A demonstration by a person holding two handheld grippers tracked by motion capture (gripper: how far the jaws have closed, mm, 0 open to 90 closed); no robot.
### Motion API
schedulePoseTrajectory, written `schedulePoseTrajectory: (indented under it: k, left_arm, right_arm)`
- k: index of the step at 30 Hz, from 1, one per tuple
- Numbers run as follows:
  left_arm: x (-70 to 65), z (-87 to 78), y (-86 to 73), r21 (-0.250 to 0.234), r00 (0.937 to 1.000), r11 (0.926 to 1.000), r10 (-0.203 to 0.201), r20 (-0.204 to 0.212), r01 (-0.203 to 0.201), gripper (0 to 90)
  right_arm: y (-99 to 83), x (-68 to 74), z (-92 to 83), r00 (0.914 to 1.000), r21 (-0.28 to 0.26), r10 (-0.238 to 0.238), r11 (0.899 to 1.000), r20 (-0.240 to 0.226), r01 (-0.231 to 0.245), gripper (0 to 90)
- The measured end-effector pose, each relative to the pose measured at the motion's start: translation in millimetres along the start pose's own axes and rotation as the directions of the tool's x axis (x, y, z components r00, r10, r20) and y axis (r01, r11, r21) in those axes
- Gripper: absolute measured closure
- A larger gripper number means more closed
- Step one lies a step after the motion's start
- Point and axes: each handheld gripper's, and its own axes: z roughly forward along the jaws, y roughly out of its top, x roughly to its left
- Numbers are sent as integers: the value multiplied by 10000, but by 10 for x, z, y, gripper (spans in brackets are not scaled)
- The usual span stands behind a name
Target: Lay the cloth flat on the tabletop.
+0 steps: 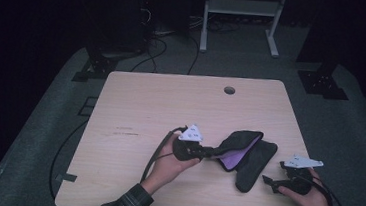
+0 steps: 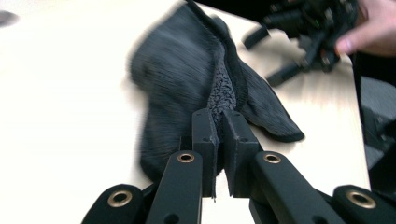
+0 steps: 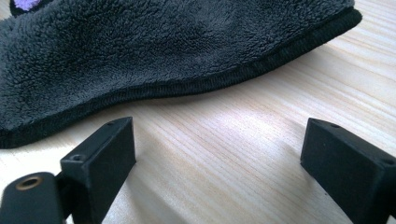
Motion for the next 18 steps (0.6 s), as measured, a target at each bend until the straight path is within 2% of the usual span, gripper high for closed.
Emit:
schedulePoseTrajectory:
  k: [5,10,15,18]
  left_arm:
    - [186,-239,-9,-368,9973,9983,-482,-552,462,847]
    - [322,-418,-91,-439,9910,9956,-870,-1019,828,847]
    - [458,-578,-238,-442,9790,9911,-1308,-1562,1254,846]
    - [540,-646,-340,-264,9681,9884,-1518,-1994,1495,845]
  right_arm:
    - [0,0,0,10000,-1,-2,10000,-1,2,92]
    - [0,0,0,10000,1,-1,10000,0,1,92]
    - [0,-1,0,10000,-4,-6,10000,-1,6,92]
    - [0,0,0,10000,-4,-4,10000,-1,4,92]
